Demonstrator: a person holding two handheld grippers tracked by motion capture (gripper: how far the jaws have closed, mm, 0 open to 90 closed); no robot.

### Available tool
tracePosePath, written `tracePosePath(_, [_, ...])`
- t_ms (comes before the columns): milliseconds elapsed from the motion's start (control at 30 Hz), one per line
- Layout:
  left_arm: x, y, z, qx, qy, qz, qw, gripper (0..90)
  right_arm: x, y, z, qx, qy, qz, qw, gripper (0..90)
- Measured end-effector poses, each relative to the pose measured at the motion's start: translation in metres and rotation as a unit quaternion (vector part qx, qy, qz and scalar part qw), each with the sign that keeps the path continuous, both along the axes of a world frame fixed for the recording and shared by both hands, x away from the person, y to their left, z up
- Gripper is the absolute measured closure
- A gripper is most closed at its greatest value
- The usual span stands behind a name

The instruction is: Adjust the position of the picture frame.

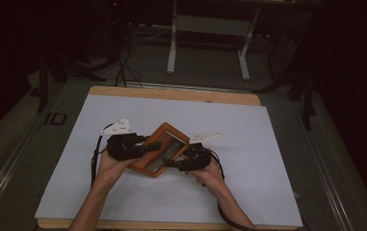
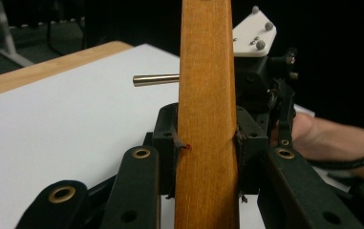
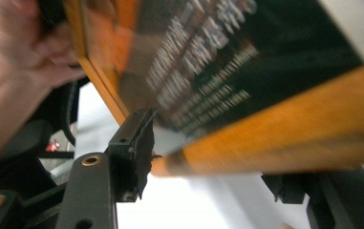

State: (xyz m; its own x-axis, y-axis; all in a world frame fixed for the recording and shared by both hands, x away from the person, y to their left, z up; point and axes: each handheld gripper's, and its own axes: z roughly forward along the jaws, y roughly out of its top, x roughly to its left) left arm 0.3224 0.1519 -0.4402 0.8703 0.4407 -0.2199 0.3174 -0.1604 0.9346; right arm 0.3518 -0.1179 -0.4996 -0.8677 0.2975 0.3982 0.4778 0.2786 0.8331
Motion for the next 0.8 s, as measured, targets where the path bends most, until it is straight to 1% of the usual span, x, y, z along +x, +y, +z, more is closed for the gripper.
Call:
tracePosePath(67, [0.002, 0.001, -0.002, -0.017, 0.004, -0.002, 0.9998, 69.3, -0.001, -0.004, 0.004, 0.006, -0.008, -0.003, 0.9999, 42.6])
tracePosePath(133, [0.003, 0.002, -0.004, -0.036, 0.011, -0.005, 0.9993, 69.2, 0.001, -0.009, 0.006, 0.020, -0.006, 0.001, 0.9998, 46.3])
tracePosePath(200, [0.004, 0.002, -0.005, -0.044, 0.014, -0.005, 0.9989, 69.1, 0.001, -0.014, 0.009, 0.031, -0.001, 0.001, 0.9995, 48.0])
tracePosePath(300, [0.004, 0.000, -0.008, -0.045, 0.016, -0.005, 0.9988, 69.0, 0.003, -0.020, 0.014, 0.034, 0.002, -0.002, 0.9994, 49.2])
tracePosePath(367, [0.004, 0.000, -0.011, -0.046, 0.018, -0.001, 0.9988, 68.8, 0.004, -0.024, 0.017, 0.032, 0.008, -0.007, 0.9994, 50.1])
tracePosePath(467, [0.005, 0.000, -0.017, -0.057, 0.028, 0.005, 0.9980, 68.7, 0.005, -0.030, 0.021, 0.031, 0.013, -0.020, 0.9992, 51.0])
tracePosePath(567, [0.006, -0.001, -0.026, -0.071, 0.041, 0.016, 0.9965, 68.7, 0.007, -0.035, 0.025, 0.027, 0.018, -0.041, 0.9986, 52.5])
tracePosePath(667, [0.007, -0.002, -0.034, -0.090, 0.057, 0.023, 0.9940, 68.4, 0.007, -0.038, 0.027, 0.016, 0.018, -0.057, 0.9981, 52.8])
tracePosePath(733, [0.008, -0.003, -0.038, -0.095, 0.065, 0.022, 0.9931, 68.1, 0.006, -0.038, 0.029, 0.009, 0.015, -0.065, 0.9977, 52.6])
tracePosePath(800, [0.008, -0.005, -0.040, -0.090, 0.068, 0.020, 0.9934, 68.0, 0.006, -0.039, 0.030, 0.008, 0.019, -0.070, 0.9973, 52.6])
